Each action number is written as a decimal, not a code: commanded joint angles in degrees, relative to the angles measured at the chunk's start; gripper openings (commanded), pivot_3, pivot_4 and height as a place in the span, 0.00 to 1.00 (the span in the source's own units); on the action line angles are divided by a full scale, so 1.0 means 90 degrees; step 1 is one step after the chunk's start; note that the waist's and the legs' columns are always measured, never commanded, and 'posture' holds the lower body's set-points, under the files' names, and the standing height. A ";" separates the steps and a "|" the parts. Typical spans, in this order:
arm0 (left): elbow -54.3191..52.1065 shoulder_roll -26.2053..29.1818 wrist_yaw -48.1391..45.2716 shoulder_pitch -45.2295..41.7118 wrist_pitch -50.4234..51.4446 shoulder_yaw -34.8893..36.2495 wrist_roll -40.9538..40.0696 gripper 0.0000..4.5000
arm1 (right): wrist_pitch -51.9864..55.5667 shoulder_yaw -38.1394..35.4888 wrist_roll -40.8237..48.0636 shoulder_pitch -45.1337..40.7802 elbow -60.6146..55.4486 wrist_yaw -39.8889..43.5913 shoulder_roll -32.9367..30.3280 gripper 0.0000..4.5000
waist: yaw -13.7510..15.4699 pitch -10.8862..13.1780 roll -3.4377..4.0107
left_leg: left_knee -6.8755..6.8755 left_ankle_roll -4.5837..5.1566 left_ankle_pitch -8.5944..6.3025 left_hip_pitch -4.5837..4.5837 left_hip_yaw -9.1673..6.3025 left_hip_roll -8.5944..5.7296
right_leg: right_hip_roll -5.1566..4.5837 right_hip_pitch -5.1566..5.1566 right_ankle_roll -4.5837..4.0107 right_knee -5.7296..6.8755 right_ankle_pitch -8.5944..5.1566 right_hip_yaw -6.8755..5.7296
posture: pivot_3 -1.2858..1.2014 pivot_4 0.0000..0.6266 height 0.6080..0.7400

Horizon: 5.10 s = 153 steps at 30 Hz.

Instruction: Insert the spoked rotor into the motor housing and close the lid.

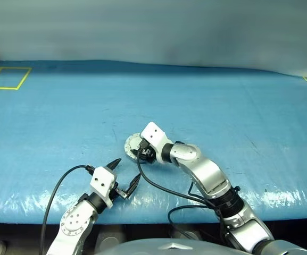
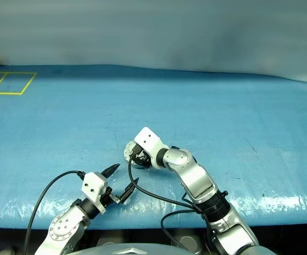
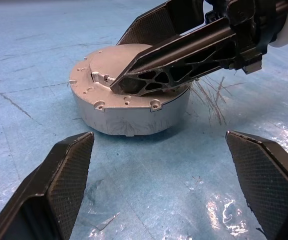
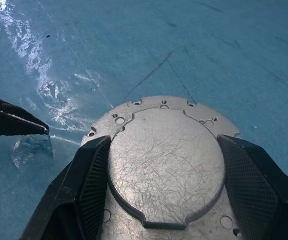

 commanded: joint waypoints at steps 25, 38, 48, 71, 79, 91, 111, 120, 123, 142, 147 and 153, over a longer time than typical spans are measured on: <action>-0.0102 -0.0199 0.0964 -0.2802 0.4793 0.2717 -0.5548 0.03 | -0.0078 0.0081 -0.0214 0.0324 0.0273 -0.0388 0.0015 0.67 | 0.0000 -0.0016 -0.0025 | 0.0054 0.0001 -0.0001 -0.0003 -0.0014 -0.0007 | 0.0003 0.0017 0.0021 0.0007 0.0015 -0.0003 | 0.52 0.24 1.00; 0.0652 0.0196 0.0898 -0.3047 0.5083 0.2078 -0.4665 0.01 | 0.0029 0.0067 -0.0211 0.0437 0.0088 -0.0488 0.0069 0.67 | -0.0011 -0.0015 -0.0025 | 0.0048 0.0000 -0.0001 -0.0012 -0.0014 -0.0007 | 0.0003 0.0008 0.0019 0.0001 0.0017 -0.0002 | 0.52 0.24 1.00; 0.0702 0.0077 0.0897 -0.3168 0.5100 0.1950 -0.4287 0.01 | 0.0081 -0.0016 -0.0133 0.0514 -0.0005 -0.0509 0.0117 0.67 | 0.0002 -0.0015 -0.0025 | 0.0039 0.0000 -0.0001 -0.0015 -0.0014 -0.0007 | 0.0002 0.0007 0.0019 -0.0008 0.0017 -0.0002 | 0.52 0.24 1.00; 0.0446 0.0401 0.0422 -0.3270 0.5226 0.1052 -0.3555 0.01 | 0.0032 0.0157 -0.0104 0.0648 -0.0108 -0.0396 -0.0024 0.67 | 0.0025 -0.0016 -0.0026 | 0.0022 0.0000 -0.0002 -0.0016 -0.0013 -0.0009 | -0.0002 0.0006 0.0019 -0.0033 0.0017 -0.0002 | 0.52 0.24 1.00; 0.0361 0.0418 0.0400 -0.3239 0.5137 0.1079 -0.3290 0.00 | 0.0227 -0.0772 0.0759 0.1369 -0.1466 -0.0008 -0.0311 1.00 | 0.0112 -0.0019 -0.0032 | -0.0018 0.0000 -0.0002 -0.0019 -0.0014 -0.0013 | -0.0006 0.0007 0.0019 -0.0051 0.0010 -0.0002 | 0.52 0.24 1.00; 0.0331 0.0293 0.0253 -0.3187 0.4970 0.1175 -0.3263 0.00 | 0.2549 -0.3925 0.3068 0.1808 -0.2006 -0.1615 0.2138 1.00 | 0.0104 -0.0010 -0.0023 | -0.0030 -0.0001 0.0000 -0.0037 -0.0014 -0.0009 | -0.0004 -0.0002 0.0009 -0.0039 0.0005 -0.0003 | 0.52 0.24 1.00; 0.0308 0.0067 0.0203 -0.3077 0.4983 0.1329 -0.3245 0.00 | 0.2513 -0.4334 0.6190 0.1527 0.0089 -0.3245 0.3303 0.96 | -0.0018 -0.0004 -0.0012 | -0.0041 0.0000 0.0000 -0.0040 -0.0014 -0.0007 | -0.0002 -0.0006 0.0003 -0.0039 0.0002 -0.0006 | 0.52 0.24 1.00; 0.0264 0.0060 0.0207 -0.2981 0.4999 0.1394 -0.3247 0.00 | 0.2173 -0.4145 0.8271 0.1694 0.0566 -0.4104 0.2666 0.38 | -0.0052 0.0002 -0.0004 | -0.0046 0.0002 -0.0001 -0.0042 -0.0014 -0.0006 | 0.0000 -0.0009 0.0001 -0.0038 0.0001 -0.0005 | 0.52 0.24 1.00; 0.0306 0.0038 0.0166 -0.2989 0.4986 0.1400 -0.3251 0.00 | 0.2215 -0.3925 0.8382 0.1778 0.0519 -0.4295 0.2397 0.27 | -0.0050 0.0001 -0.0004 | -0.0045 0.0002 -0.0001 -0.0048 -0.0016 -0.0006 | 0.0000 -0.0013 0.0000 -0.0038 0.0000 -0.0006 | 0.52 0.24 1.00; 0.0246 -0.0877 0.1139 -0.3476 0.5011 0.3054 -0.4410 0.64 | 0.1225 -0.3866 0.9425 0.1668 0.0184 -0.4944 0.2210 0.26 | -0.0077 0.0004 -0.0003 | -0.0053 0.0005 -0.0002 -0.0063 -0.0019 0.0000 | 0.0008 -0.0028 0.0025 -0.0035 0.0014 -0.0007 | 0.52 0.24 1.00; -0.0072 -0.1567 0.1963 -0.3099 0.4936 0.3729 -0.5667 0.99 | 0.0619 -0.3974 0.9701 0.1295 0.0125 -0.4981 0.2174 0.26 | -0.0057 0.0006 -0.0002 | -0.0029 0.0005 -0.0002 -0.0119 -0.0025 -0.0003 | 0.0006 -0.0065 0.0041 -0.0035 0.0025 -0.0009 | 0.52 0.24 1.00; -0.0211 -0.2556 0.2748 -0.2518 0.4649 0.3899 -0.7576 1.00 | -0.0006 -0.4024 0.9926 0.0779 0.0166 -0.4996 0.2231 0.26 | -0.0049 0.0010 -0.0001 | -0.0018 0.0005 -0.0002 -0.0123 -0.0025 -0.0004 | 0.0007 -0.0067 0.0047 -0.0033 0.0029 -0.0009 | 0.52 0.24 1.00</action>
